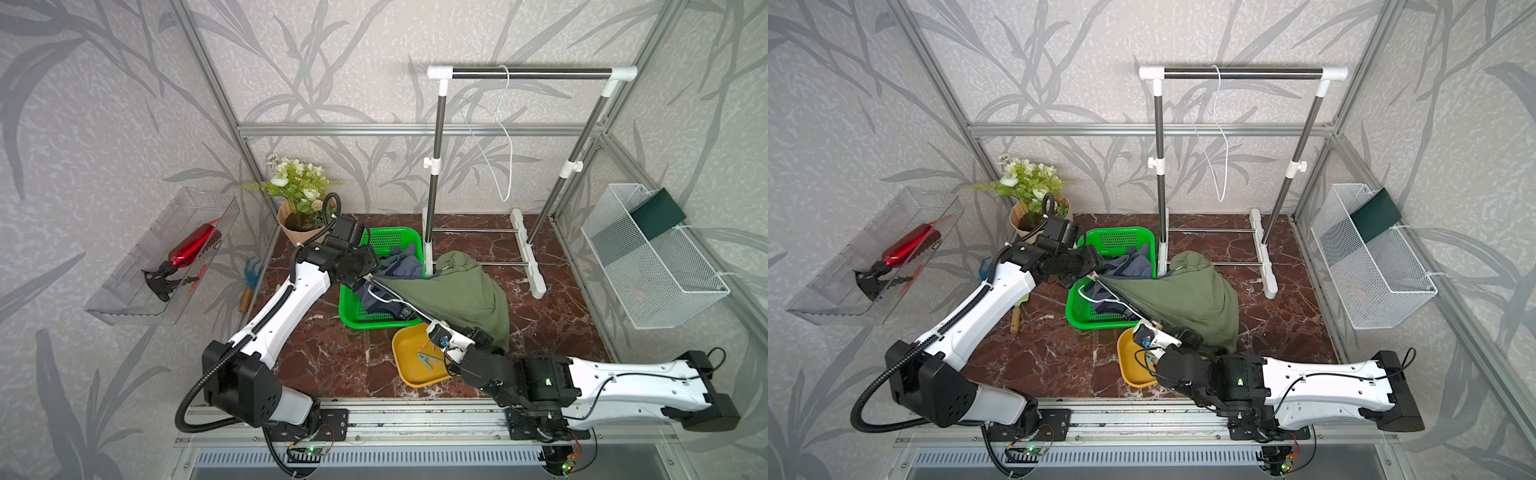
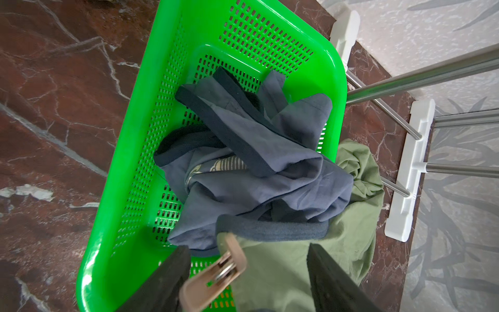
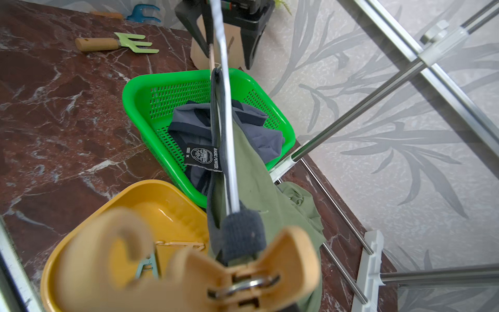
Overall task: Remove the clothespins securing tank tops to the hanger
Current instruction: Pick up the hanger from the clothesline, then remove the clothespin from the hanger.
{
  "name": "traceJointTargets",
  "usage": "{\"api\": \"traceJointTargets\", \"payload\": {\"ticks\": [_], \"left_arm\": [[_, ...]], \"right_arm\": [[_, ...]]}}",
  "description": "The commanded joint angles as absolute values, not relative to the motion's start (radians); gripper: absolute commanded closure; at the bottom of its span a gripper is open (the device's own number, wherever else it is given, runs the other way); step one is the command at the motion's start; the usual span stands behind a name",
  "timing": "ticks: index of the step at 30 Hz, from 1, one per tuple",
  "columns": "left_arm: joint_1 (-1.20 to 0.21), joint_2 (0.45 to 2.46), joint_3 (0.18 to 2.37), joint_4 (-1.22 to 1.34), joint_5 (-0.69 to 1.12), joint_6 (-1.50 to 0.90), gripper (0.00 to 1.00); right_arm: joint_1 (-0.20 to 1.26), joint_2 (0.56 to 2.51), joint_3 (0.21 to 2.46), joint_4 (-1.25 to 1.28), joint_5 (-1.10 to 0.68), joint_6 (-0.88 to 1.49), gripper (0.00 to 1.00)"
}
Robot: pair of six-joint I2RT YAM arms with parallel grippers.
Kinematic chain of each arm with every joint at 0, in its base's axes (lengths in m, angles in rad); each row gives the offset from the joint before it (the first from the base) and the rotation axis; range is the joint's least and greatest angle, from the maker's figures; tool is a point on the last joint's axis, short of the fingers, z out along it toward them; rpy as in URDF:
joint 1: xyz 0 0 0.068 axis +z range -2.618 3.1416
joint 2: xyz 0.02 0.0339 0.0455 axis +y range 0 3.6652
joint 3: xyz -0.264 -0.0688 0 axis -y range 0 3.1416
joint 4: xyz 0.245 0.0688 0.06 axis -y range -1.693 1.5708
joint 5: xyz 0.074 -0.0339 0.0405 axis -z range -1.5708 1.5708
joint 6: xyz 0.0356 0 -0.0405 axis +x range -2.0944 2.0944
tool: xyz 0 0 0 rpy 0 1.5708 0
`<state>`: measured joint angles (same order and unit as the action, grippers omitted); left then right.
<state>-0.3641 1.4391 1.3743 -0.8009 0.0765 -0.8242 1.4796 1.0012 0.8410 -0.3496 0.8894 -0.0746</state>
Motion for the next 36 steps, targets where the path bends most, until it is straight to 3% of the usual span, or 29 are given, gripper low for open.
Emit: {"api": "traceJointTargets", "payload": {"ticks": [1, 15, 22, 30, 36], "left_arm": [[-0.360, 1.393, 1.406, -0.865, 0.032, -0.843, 0.30], [-0.360, 1.363, 1.328, -0.737, 0.067, -0.920, 0.31], [-0.360, 1.314, 1.302, -0.710, -0.010, -0.943, 0.31], [-0.358, 1.301, 1.287, -0.697, -0.078, -0.950, 0.38], [-0.353, 1.322, 1.308, -0.679, -0.090, -0.954, 0.48]], "right_arm": [[1.487, 0.954, 0.808, -0.179, 1.023, -0.100, 1.00], [1.588, 1.002, 0.702, 0.166, 1.145, -0.347, 1.00], [1.587, 1.028, 0.668, 0.282, 1.175, -0.403, 1.00], [1.596, 1.057, 0.648, 0.364, 1.186, -0.466, 1.00], [1.617, 1.084, 0.639, 0.432, 1.209, -0.538, 1.00]]}}
